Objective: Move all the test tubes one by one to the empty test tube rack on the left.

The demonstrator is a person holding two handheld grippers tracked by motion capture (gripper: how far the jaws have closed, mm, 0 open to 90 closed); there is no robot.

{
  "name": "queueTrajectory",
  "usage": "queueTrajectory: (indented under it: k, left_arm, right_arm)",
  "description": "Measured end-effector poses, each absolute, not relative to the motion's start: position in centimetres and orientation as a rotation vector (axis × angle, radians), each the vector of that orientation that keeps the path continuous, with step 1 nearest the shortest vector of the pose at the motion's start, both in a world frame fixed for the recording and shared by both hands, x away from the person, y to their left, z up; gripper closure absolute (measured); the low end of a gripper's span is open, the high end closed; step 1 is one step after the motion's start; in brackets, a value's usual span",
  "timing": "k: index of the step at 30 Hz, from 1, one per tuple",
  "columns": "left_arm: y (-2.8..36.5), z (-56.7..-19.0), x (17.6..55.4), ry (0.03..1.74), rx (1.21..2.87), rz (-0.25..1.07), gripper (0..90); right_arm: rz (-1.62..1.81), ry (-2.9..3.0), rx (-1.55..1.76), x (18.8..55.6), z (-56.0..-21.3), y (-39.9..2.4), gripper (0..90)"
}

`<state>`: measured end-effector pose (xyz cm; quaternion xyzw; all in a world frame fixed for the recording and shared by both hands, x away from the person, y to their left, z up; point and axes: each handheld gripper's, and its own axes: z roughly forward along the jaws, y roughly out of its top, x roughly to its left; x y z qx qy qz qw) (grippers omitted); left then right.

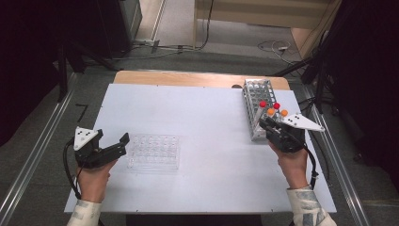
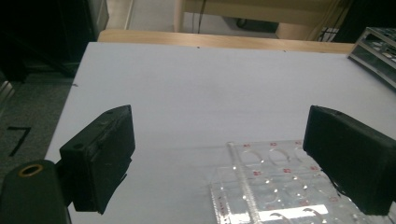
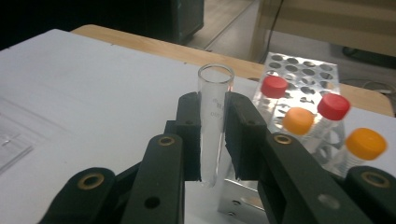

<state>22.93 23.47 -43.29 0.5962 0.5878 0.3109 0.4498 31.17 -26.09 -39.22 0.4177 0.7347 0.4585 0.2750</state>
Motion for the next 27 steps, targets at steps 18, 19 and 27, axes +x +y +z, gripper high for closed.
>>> queueTrajectory:
  k: [18,19,27]
  left_arm:
    - [18.4,-42.2,24.7,1.332,1.572,0.700,9.6]
    - [18.0,-42.2,24.8,1.324,1.578,0.697,9.7]
    - [15.8,-42.0,25.5,1.262,1.623,0.661,10.9]
  right_arm:
    - [1.329,2.130,1.055,30.8,-40.7,-21.3,73.6]
    - [1.339,2.141,1.051,30.8,-40.8,-21.1,73.6]
    - [1.332,2.189,1.016,30.7,-41.7,-19.4,73.6]
